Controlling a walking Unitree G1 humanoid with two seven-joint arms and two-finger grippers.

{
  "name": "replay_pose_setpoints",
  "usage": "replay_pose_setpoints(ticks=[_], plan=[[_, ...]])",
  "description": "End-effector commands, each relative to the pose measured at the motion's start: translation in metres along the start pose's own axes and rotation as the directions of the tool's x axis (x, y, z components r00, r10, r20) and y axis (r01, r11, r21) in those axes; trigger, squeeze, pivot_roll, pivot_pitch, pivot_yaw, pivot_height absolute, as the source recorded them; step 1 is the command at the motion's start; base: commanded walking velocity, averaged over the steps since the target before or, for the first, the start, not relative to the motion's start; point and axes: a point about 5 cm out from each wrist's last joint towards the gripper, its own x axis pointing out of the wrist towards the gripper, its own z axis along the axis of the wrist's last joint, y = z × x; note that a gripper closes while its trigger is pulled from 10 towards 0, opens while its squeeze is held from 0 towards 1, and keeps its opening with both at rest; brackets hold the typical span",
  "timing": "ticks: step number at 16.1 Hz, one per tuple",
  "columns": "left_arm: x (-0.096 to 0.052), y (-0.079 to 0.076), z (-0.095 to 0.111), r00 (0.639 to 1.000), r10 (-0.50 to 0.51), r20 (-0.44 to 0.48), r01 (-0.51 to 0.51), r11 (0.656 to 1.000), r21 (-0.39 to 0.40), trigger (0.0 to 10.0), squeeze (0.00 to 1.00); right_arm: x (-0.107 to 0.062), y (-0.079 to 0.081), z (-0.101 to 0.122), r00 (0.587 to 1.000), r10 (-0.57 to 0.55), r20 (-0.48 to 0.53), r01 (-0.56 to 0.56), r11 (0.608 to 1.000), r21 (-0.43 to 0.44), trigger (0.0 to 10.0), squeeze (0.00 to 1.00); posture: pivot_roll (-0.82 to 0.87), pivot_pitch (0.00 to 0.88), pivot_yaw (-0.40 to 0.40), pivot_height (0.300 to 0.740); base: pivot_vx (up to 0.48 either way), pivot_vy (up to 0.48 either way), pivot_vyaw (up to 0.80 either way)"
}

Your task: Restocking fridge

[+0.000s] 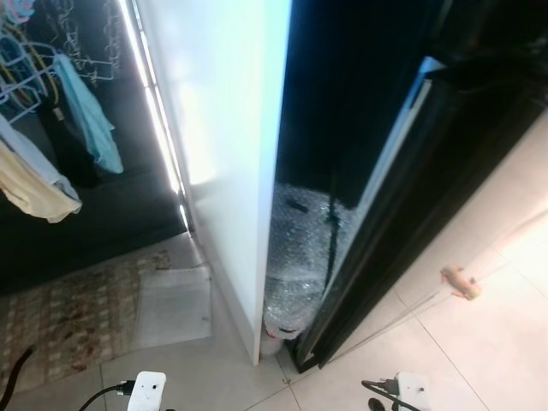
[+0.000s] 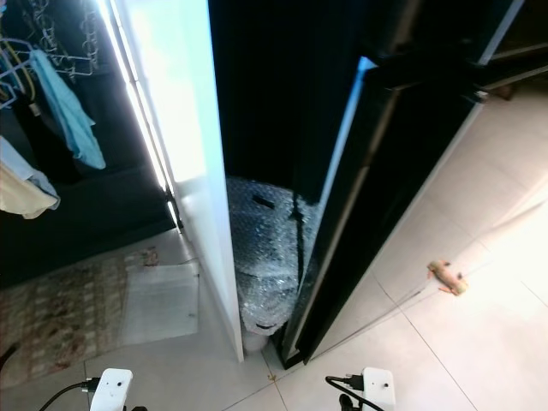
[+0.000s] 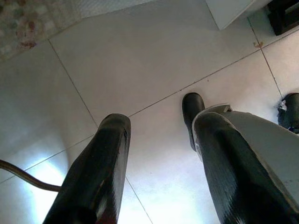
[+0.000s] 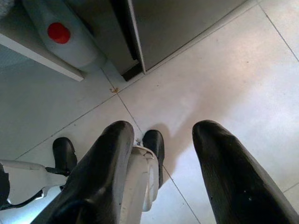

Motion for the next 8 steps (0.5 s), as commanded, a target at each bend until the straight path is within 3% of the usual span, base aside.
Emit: replay_pose_setpoints(ticks=[1,8], plan=[[-0.0013,-0.0024,-0.0088,0.999,-0.006,-0.032,0.006,1.000,-0.006,10.0,0.00,-0.0013,-0.0033,-0.0030,1.000,-0.012,-0.009,0.012,1.000,0.006,10.0,0.00,-0.09,0.101,-0.024,0.740,0.000,0.274,0.00],[-0.0013,-0.0024,-0.0088,0.999,-0.007,-0.031,0.007,1.000,-0.006,10.0,0.00,-0.0013,-0.0031,-0.0028,1.000,-0.008,-0.005,0.009,1.000,0.007,10.0,0.00,-0.08,0.104,-0.025,0.740,0.000,0.277,0.00]])
